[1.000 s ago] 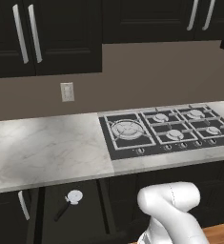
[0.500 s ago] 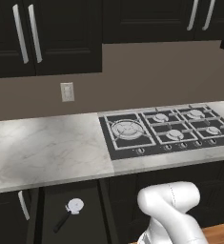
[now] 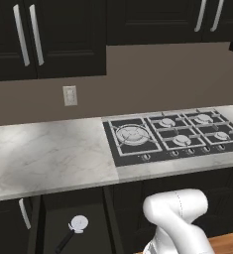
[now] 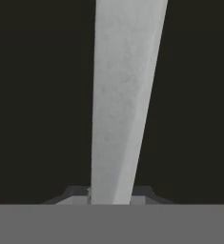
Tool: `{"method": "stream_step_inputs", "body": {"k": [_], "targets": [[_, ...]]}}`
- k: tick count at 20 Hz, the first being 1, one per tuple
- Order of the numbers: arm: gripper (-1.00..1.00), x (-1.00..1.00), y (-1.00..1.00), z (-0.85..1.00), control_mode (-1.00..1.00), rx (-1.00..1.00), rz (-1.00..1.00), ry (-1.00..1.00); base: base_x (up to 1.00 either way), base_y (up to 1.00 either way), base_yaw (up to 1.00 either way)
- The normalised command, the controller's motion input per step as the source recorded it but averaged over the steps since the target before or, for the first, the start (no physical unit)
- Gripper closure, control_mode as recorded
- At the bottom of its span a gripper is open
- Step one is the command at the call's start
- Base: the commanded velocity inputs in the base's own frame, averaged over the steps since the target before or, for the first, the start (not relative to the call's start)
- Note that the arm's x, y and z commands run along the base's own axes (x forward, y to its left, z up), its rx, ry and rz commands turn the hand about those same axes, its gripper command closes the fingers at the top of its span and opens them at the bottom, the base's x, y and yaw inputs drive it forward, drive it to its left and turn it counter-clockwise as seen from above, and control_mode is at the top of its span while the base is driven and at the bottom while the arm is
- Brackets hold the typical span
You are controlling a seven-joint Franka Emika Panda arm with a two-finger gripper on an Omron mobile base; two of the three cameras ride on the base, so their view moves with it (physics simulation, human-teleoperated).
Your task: Take the pizza cutter from the drawer on the left and place it on the dining counter for cutting.
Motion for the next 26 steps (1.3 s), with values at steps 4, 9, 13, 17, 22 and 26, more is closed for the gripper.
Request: {"method": "stream_step_inputs", "body": {"k": [4, 9, 13, 17, 22, 26], "targets": [[-1.00, -0.14, 0.01, 0.00, -1.00, 0.00, 0.00, 0.00, 0.00, 0.00, 0.00], [-1.00, -0.38, 0.11, 0.00, -1.00, 0.00, 0.00, 0.01, 0.00, 0.00, 0.00], [-1.00, -0.40, 0.24, 0.12, -1.00, 0.00, 0.00, 0.00, 0.00, 0.00, 0.00], [-1.00, -0.33, 0.32, 0.63, -1.00, 0.00, 0.00, -0.02, 0.00, 0.00, 0.00], [-1.00, -0.35, 0.33, 0.97, -1.00, 0.00, 0.00, -0.01, 0.00, 0.00, 0.00], [-1.00, -0.04, 0.17, 1.00, -1.00, 0.00, 0.00, 0.00, 0.00, 0.00, 0.00]]}}
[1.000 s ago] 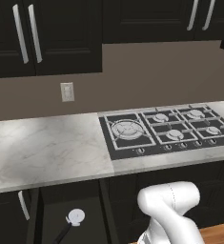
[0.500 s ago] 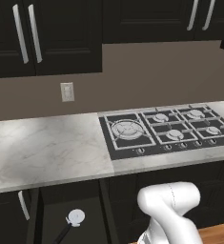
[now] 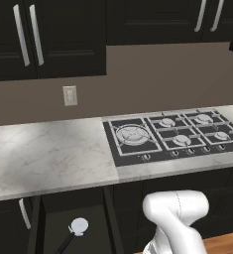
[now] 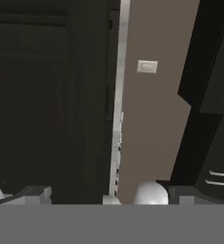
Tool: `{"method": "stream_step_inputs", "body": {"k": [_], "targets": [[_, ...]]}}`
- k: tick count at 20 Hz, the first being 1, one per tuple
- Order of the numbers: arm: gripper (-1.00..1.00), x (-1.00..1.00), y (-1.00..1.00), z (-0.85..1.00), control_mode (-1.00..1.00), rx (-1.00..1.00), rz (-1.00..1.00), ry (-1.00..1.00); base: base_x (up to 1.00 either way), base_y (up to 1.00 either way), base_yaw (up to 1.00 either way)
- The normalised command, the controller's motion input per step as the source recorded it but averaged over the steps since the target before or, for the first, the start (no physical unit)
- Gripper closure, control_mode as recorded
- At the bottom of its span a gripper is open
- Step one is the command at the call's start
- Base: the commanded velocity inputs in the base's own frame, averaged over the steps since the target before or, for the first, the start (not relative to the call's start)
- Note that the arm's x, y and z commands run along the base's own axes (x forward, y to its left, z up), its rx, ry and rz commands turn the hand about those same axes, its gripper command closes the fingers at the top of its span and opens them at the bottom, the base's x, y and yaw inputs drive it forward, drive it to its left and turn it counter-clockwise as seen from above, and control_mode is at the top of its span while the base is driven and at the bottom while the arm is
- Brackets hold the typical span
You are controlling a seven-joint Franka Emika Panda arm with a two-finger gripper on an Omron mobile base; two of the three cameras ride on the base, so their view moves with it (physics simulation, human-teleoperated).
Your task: Take the pizza cutter from the drawer on the left and place it on the dining counter for cutting.
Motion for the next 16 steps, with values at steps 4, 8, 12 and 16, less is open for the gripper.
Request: {"method": "stream_step_inputs", "body": {"k": [4, 8, 12, 16], "targets": [[-1.00, 0.07, 0.03, 1.00, -1.00, 0.00, 0.00, 0.00, 0.00, 0.00, 0.00], [-1.00, 0.54, 0.00, 1.00, -1.00, 0.00, -0.04, 0.00, 0.00, 0.00, 0.00], [-1.00, 0.96, -0.05, 0.86, -1.00, 0.03, -0.04, 0.04, 0.00, 0.00, 0.00], [-1.00, 1.00, -0.14, 0.61, -1.00, 0.08, 0.00, 0.16, 0.00, 0.00, 0.00]]}}
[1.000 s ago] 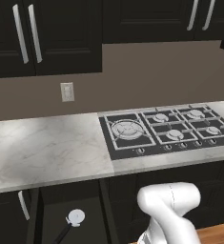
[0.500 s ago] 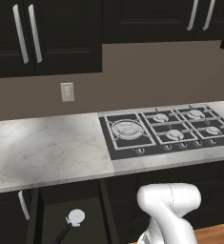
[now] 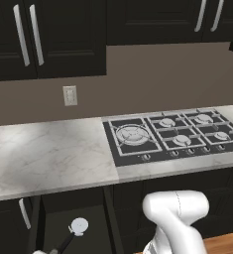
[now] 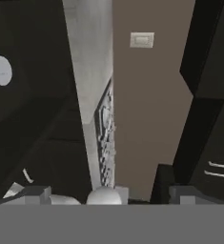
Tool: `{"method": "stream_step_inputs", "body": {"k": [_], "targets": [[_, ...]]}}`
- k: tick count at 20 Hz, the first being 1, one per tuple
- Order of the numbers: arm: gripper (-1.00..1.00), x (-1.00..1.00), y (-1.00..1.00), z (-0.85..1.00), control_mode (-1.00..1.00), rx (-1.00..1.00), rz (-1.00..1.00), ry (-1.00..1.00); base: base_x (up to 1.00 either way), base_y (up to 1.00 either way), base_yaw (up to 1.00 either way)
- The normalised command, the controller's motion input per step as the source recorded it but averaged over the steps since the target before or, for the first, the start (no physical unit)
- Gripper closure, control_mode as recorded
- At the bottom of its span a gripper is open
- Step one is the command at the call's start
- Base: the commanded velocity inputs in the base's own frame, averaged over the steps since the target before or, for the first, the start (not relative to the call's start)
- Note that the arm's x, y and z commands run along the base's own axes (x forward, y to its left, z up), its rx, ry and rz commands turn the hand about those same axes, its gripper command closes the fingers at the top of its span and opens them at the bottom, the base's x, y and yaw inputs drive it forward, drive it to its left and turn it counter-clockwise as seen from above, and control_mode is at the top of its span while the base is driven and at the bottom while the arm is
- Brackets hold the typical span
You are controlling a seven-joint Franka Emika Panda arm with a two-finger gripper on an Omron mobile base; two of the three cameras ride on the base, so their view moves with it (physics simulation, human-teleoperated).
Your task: Take the pizza cutter from the drawer on the left and place it on the dining counter for cutting.
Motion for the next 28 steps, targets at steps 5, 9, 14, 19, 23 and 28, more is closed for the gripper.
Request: {"method": "stream_step_inputs", "body": {"k": [5, 9, 14, 19, 23, 28], "targets": [[-1.00, 1.00, -0.09, 0.30, -1.00, 0.11, 0.00, 0.31, 0.00, 0.00, 0.00], [-1.00, 1.00, -0.03, 0.10, -1.00, 0.12, 0.00, 0.38, 0.00, 0.00, 0.00], [-1.00, 0.79, 0.00, 0.01, -1.00, 0.07, 0.00, 0.43, 0.00, 0.00, 0.00], [-1.00, 0.31, 0.01, 0.00, -1.00, 0.10, -0.06, 0.38, 0.00, 0.00, 0.00], [-1.00, 0.00, 0.00, 0.00, -1.00, 0.14, -0.24, 0.31, 0.00, 0.00, 0.00], [-1.00, 0.00, 0.00, -0.01, -1.00, 0.17, -0.36, 0.24, 0.00, 0.00, 0.00]]}}
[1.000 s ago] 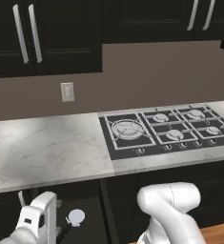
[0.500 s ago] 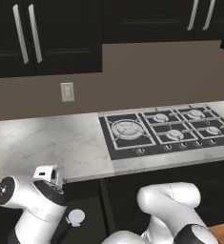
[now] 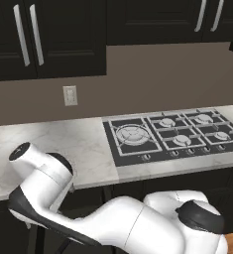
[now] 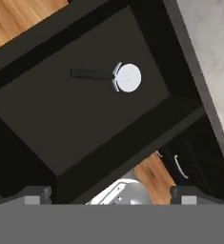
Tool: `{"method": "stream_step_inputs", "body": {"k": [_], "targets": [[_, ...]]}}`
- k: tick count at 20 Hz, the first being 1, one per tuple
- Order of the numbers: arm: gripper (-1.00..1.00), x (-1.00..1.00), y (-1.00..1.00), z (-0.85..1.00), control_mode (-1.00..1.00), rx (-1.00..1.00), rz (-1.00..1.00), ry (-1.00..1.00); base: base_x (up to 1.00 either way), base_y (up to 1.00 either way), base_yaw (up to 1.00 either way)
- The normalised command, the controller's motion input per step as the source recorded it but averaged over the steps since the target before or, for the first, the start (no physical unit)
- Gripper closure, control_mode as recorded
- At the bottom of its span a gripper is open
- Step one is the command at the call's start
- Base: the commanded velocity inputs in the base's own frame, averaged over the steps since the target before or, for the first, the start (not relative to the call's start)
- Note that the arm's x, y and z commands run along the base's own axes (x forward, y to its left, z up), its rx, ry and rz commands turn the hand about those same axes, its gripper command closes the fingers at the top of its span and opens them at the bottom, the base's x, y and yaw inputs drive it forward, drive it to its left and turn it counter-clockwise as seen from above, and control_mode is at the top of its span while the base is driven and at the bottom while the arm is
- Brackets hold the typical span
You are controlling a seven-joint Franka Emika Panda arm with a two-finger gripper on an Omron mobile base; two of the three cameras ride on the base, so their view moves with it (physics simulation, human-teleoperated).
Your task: Take the pizza cutter from the drawer on the left and place it on the dining counter for cutting.
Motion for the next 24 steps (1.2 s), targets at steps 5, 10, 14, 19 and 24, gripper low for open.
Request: {"method": "stream_step_inputs", "body": {"k": [5, 10, 14, 19, 24], "targets": [[-1.00, 0.04, 0.00, -0.24, -1.00, 0.10, -0.35, 0.10, 0.00, 0.00, 0.00], [-1.00, -0.02, -0.05, -0.44, -1.00, 0.02, -0.29, 0.01, 0.00, 0.00, 0.00], [-1.00, -0.02, -0.09, -0.31, -1.00, 0.03, -0.44, 0.01, 0.00, 0.00, 0.00], [-1.00, -0.02, -0.16, -0.43, -1.00, 0.06, -0.48, 0.01, 0.00, 0.00, 0.00], [-1.00, -0.07, -0.31, -0.51, -1.00, 0.01, -0.45, 0.00, 0.00, 0.00, 0.00]]}}
